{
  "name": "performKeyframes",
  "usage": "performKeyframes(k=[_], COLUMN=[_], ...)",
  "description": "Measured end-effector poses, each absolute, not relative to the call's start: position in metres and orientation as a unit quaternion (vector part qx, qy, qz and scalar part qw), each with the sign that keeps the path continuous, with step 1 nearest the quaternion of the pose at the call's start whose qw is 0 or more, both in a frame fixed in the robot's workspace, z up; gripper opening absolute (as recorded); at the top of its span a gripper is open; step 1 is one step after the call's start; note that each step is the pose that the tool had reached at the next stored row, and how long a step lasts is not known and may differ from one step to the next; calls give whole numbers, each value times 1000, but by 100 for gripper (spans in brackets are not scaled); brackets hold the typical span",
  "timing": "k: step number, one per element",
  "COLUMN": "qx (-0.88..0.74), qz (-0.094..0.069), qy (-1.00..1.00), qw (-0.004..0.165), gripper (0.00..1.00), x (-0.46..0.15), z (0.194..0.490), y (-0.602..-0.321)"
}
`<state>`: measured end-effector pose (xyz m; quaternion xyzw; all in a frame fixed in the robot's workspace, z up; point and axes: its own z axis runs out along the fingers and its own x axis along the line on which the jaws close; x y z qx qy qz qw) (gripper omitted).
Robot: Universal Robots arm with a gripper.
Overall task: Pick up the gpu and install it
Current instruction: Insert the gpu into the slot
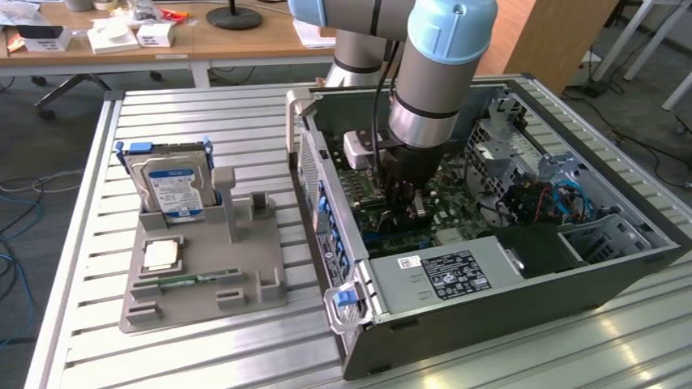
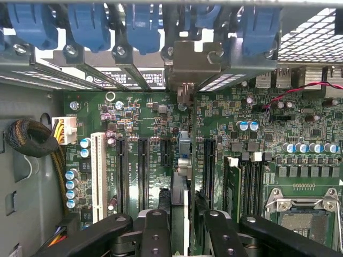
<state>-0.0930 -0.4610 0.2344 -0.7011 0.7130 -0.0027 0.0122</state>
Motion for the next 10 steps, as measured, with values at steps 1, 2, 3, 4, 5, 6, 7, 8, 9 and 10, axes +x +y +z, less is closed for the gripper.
performKeyframes(k=[1,2,3,4,5,6,7,8,9,10], qx=[-701,-701,-701,-701,-701,-701,-701,-701,-701,-701], qz=[-3,-3,-3,-3,-3,-3,-3,-3,-3,-3], qy=[713,713,713,713,713,713,713,713,713,713], qw=[12,12,12,12,12,12,12,12,12,12], gripper=[28,28,28,28,28,28,28,28,28,28], x=[-93,-93,-93,-93,-93,-93,-93,-93,-93,-93], z=[234,234,234,234,234,234,234,235,235,236], y=[-461,-461,-461,-461,-461,-461,-461,-461,-461,-461])
